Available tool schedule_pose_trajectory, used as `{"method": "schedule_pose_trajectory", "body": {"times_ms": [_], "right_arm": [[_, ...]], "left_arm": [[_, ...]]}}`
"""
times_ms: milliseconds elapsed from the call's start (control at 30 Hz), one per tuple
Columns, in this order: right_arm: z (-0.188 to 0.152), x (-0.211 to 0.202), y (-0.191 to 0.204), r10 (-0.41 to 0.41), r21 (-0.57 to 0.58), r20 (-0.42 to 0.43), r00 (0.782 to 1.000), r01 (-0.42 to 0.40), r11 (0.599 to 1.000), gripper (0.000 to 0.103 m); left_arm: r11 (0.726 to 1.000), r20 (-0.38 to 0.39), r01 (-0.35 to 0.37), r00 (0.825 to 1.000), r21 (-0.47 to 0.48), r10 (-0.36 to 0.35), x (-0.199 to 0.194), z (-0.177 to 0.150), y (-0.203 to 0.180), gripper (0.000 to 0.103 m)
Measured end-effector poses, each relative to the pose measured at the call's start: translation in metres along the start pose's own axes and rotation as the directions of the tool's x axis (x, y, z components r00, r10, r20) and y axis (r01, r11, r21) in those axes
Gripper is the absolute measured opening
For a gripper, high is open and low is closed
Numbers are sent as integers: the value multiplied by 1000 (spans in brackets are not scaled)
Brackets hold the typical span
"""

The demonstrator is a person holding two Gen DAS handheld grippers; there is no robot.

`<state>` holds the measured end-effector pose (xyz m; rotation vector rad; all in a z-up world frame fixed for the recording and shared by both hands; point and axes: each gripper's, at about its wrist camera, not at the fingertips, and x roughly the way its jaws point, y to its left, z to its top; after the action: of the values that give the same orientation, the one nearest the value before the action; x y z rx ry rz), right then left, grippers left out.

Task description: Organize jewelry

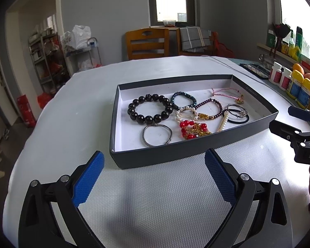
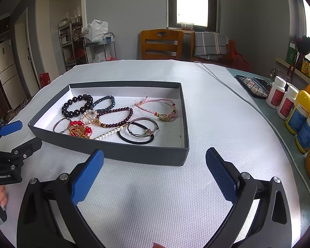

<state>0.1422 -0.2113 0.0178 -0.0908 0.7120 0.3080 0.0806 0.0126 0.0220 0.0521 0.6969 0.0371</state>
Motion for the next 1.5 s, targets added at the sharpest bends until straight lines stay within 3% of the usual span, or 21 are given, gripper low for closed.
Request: {"method": "schedule_pose_trajectory", "body": {"times_ms": [1500], "right_arm": [[-1,4,-1,7,4,-16,1000,-7,1000,97]], "left_arm": [[1000,-8,12,1000,7,-12,2,-1,-5,99]]}}
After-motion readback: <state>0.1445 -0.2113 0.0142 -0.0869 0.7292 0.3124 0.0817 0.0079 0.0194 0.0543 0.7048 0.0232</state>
